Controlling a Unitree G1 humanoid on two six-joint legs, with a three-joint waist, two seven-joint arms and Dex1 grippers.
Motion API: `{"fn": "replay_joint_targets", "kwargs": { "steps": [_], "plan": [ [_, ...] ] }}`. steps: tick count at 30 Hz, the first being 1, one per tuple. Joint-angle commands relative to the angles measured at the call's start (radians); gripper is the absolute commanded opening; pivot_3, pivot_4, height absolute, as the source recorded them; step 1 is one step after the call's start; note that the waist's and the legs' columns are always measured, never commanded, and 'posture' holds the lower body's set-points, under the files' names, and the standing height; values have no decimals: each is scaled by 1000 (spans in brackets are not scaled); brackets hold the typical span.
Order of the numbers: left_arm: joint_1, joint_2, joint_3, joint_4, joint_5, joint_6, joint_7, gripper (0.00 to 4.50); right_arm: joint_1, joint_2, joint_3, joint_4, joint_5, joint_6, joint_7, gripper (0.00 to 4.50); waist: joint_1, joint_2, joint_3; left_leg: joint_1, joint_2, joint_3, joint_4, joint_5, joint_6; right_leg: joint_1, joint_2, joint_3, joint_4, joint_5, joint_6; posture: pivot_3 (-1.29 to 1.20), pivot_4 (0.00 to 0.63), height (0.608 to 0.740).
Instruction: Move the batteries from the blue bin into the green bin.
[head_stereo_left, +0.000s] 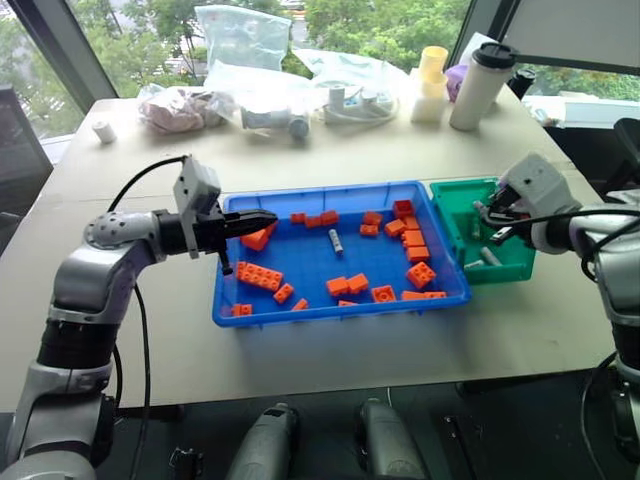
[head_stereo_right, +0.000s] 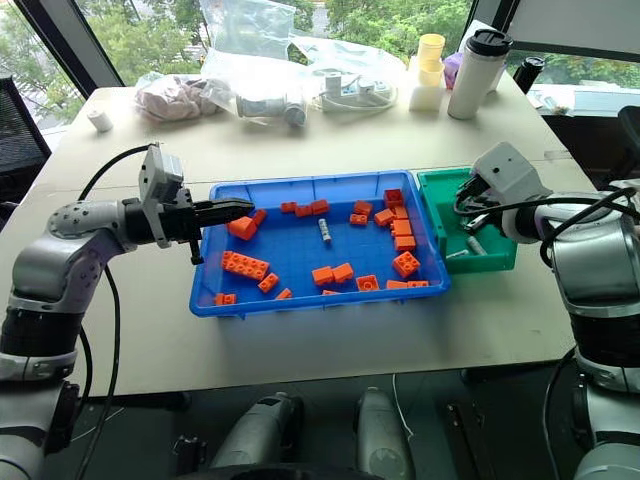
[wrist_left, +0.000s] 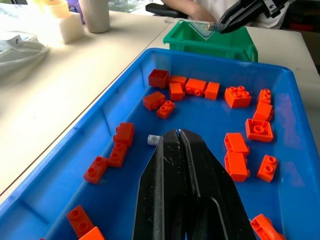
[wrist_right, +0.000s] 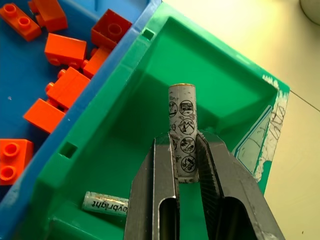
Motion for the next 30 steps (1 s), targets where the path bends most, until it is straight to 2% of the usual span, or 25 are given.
{"fn": "replay_joint_targets", "kwargs": {
  "steps": [1,6,12,14,19,22,30],
  "plan": [
    [-23,2,8,6,7,-24,-18,0,-4,-25,-55,-8,13,-22,-37,48,-1,0,0,0,0,0,0,0,0,0,0,0,0,0,0,0,150,740],
    [-24,0,9,7,12,-26,-24,0,10,-13,-56,-17,40,-22,-65,48,3,0,0,0,0,0,0,0,0,0,0,0,0,0,0,0,150,740],
    [0,9,21,-30,1,-8,-17,0,-64,-21,-25,-35,81,-2,-75,2959,3,0,0,0,0,0,0,0,0,0,0,0,0,0,0,0,150,740],
    [0,10,23,-39,-3,-1,-14,0,-106,16,-13,-57,120,6,-66,3978,2,0,0,0,0,0,0,0,0,0,0,0,0,0,0,0,150,740],
    [-1,11,22,-67,-18,19,-22,0,-219,174,38,-93,222,90,-77,3978,-4,0,0,0,2,0,0,0,0,0,0,1,0,0,0,0,150,740],
    [1,26,18,-72,-14,20,-40,0,-254,321,110,-60,252,123,-125,3978,2,0,0,0,1,0,0,1,-1,0,0,1,0,0,0,0,150,740],
    [23,59,38,-98,-23,31,-46,0,-259,548,249,94,205,73,-280,3978,-2,-1,0,-1,0,-1,1,1,-2,0,0,1,0,1,1,0,150,740]
  ]
}}
